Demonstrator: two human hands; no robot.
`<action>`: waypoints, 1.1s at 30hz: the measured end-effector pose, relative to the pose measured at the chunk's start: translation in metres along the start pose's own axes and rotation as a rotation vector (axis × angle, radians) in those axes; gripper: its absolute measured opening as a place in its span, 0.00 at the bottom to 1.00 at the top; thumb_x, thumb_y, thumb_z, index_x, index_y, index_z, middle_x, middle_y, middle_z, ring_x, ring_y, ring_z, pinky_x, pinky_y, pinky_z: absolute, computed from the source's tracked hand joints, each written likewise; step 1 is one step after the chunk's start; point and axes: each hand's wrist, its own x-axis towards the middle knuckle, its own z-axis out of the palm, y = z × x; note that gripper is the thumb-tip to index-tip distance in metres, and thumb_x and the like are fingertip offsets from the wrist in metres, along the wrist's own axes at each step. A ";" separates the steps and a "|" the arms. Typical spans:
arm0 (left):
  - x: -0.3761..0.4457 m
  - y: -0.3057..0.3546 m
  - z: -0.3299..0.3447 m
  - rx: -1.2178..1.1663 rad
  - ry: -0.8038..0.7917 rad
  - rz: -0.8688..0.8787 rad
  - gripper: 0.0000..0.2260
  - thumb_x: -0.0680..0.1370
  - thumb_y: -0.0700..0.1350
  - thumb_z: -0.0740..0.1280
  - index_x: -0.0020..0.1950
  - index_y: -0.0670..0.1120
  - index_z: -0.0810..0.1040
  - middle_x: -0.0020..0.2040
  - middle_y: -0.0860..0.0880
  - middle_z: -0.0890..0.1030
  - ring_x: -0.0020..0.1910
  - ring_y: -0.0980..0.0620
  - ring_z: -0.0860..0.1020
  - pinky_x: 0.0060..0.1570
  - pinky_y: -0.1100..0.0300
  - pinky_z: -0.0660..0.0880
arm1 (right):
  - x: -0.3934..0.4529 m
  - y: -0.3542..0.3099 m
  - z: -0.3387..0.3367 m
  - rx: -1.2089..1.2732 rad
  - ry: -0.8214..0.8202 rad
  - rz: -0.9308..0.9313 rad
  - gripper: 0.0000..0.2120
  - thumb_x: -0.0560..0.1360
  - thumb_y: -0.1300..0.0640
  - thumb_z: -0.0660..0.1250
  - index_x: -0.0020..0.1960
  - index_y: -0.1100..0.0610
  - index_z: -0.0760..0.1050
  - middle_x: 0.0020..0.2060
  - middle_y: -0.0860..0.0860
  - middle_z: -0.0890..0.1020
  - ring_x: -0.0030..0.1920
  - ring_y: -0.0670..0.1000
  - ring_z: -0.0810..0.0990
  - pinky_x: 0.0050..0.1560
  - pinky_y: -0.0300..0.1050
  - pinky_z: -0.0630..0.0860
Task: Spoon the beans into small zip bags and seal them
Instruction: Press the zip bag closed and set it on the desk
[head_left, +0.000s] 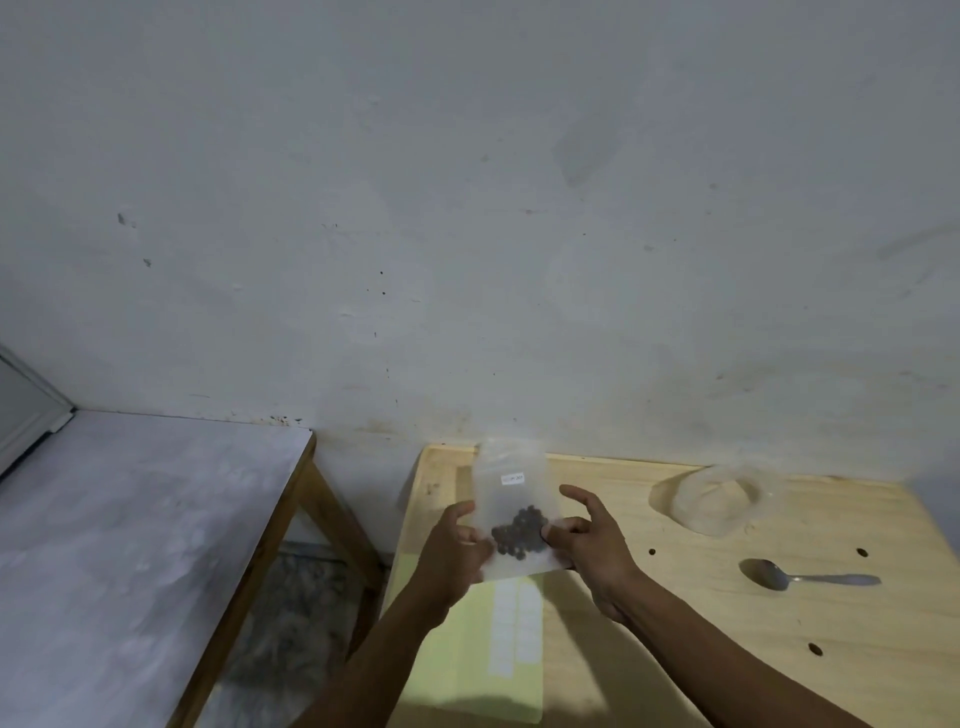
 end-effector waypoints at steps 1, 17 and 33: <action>0.002 -0.004 0.001 0.013 -0.011 -0.012 0.23 0.77 0.37 0.69 0.69 0.49 0.68 0.50 0.45 0.78 0.46 0.48 0.78 0.35 0.61 0.76 | 0.000 0.003 0.000 -0.010 0.015 0.007 0.24 0.74 0.70 0.69 0.64 0.50 0.71 0.37 0.55 0.80 0.38 0.53 0.81 0.38 0.45 0.77; 0.057 -0.008 0.010 0.433 0.038 0.058 0.39 0.70 0.48 0.77 0.76 0.56 0.60 0.67 0.45 0.74 0.65 0.44 0.71 0.66 0.52 0.68 | 0.042 0.016 0.008 -0.213 -0.085 0.078 0.39 0.72 0.73 0.70 0.76 0.49 0.61 0.37 0.55 0.76 0.35 0.49 0.79 0.36 0.41 0.79; 0.081 -0.012 0.019 0.433 0.032 0.151 0.37 0.71 0.46 0.77 0.75 0.49 0.61 0.68 0.49 0.74 0.67 0.47 0.73 0.58 0.64 0.67 | 0.067 0.021 0.006 -0.397 -0.091 0.046 0.41 0.73 0.68 0.71 0.79 0.53 0.55 0.46 0.56 0.82 0.38 0.53 0.82 0.36 0.45 0.82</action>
